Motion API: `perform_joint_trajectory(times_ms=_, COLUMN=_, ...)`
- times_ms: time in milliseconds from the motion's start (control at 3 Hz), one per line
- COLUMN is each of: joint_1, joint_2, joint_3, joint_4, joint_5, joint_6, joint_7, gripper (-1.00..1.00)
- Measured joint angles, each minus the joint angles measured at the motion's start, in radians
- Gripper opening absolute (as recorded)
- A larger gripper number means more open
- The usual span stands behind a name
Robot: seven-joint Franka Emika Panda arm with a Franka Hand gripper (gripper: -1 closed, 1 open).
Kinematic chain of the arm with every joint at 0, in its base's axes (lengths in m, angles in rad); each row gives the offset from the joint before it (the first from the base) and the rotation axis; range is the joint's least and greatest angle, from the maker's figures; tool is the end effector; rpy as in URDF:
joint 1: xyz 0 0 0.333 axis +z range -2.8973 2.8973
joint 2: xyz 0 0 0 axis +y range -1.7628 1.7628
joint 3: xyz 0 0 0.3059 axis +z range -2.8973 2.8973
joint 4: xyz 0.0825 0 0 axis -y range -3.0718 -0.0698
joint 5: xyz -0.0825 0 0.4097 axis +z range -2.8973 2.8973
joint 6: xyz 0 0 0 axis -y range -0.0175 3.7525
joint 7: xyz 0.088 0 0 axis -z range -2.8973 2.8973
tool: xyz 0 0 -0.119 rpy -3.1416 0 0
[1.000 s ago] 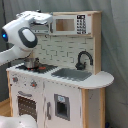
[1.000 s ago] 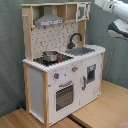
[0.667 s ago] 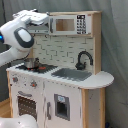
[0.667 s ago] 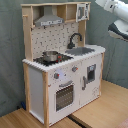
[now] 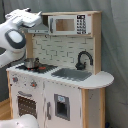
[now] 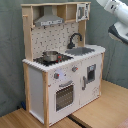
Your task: Play with the kitchen
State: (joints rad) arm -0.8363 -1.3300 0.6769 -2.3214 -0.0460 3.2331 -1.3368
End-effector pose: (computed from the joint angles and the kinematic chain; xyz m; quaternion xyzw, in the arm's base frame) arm 0.2935 0.2282 0.7940 0.3071 0.4252 0.3168 0.7903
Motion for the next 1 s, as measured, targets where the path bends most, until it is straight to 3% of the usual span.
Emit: perform_joint_trajectory(times_ms=1000, joint_1=-0.112, joint_2=-0.226, joint_3=0.014, joint_4=0.003, joint_5=0.000, joint_6=-0.102, joint_7=0.277, gripper=1.00)
